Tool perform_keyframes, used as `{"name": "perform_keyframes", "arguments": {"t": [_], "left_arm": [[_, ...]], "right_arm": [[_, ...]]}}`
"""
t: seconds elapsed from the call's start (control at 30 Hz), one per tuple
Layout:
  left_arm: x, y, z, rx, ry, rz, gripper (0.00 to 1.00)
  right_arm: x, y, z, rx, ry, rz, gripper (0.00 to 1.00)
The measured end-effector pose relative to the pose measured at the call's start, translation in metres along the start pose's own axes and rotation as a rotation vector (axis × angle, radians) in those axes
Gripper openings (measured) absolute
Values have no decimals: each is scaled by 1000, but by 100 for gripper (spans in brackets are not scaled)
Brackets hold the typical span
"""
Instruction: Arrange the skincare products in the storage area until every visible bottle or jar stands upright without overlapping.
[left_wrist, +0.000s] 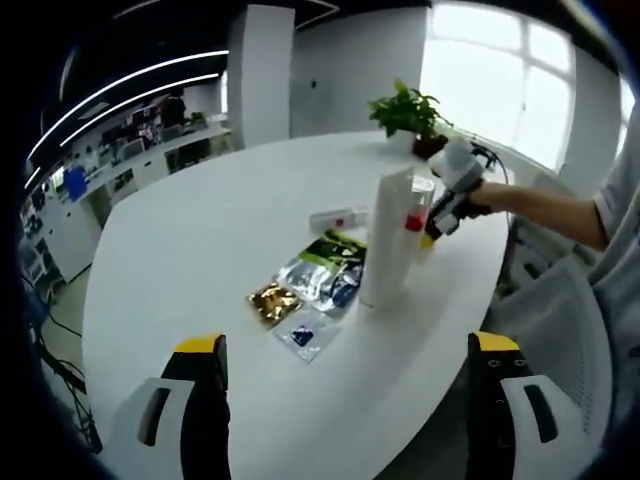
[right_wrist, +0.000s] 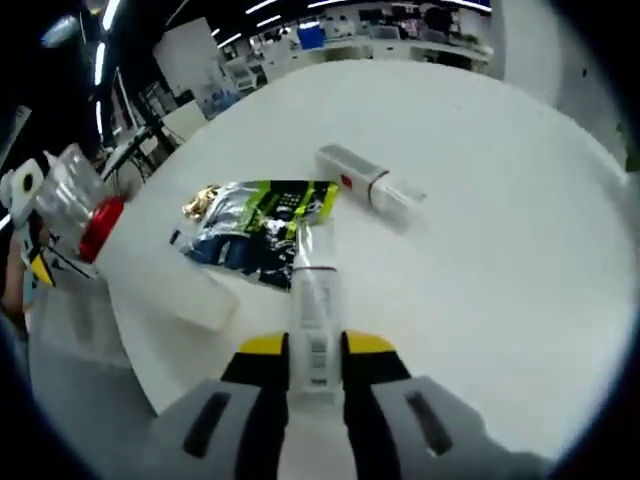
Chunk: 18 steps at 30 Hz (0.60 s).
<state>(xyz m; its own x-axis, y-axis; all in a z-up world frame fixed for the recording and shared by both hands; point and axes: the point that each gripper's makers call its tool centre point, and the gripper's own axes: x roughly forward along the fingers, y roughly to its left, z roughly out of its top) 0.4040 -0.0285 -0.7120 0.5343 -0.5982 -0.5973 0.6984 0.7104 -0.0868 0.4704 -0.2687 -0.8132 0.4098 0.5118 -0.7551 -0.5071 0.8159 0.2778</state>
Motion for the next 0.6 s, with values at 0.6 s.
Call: {"name": "perform_keyframes", "arguments": {"t": [0.6], "left_arm": [[2,-13,4,20,-9,-18,97]], "right_arm": [[-32,23,-2,175,-203,139,19]]}}
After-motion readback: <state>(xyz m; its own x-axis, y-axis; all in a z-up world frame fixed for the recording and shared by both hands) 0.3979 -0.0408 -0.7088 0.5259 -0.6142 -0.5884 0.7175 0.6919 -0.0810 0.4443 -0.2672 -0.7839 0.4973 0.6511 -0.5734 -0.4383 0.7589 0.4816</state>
